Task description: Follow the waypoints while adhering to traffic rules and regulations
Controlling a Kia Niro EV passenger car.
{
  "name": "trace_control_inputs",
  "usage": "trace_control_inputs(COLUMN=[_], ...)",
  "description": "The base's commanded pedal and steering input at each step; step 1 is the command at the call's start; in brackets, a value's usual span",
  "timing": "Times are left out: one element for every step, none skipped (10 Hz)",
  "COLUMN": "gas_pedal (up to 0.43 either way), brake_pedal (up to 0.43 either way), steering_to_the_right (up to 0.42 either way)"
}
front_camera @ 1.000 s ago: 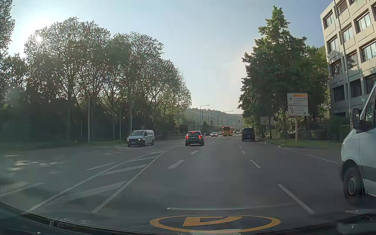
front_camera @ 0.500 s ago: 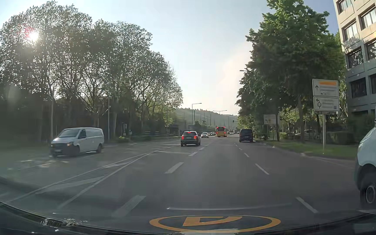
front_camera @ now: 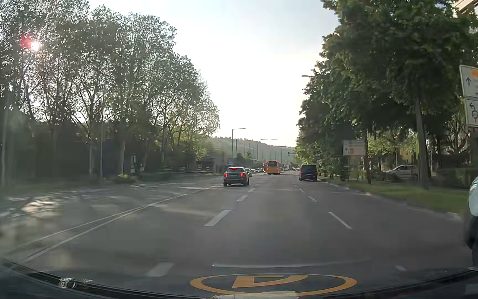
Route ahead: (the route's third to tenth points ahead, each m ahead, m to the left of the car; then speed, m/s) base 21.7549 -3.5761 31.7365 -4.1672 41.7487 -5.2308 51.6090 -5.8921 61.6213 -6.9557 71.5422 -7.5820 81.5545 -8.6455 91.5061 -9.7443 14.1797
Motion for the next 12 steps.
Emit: trace_control_inputs(gas_pedal=[0.157,0.157,0.157,0.169,0.169,0.169,0.169,0.169,0.169,0.169,0.177,0.197], brake_pedal=[0.0,0.0,0.0,0.0,0.0,0.0,0.0,0.0,0.0,0.0,0.0,0.0], steering_to_the_right=[0.021,0.021,0.021,0.021,0.021,0.019,0.017,0.015,0.014,0.012,0.009,0.007])
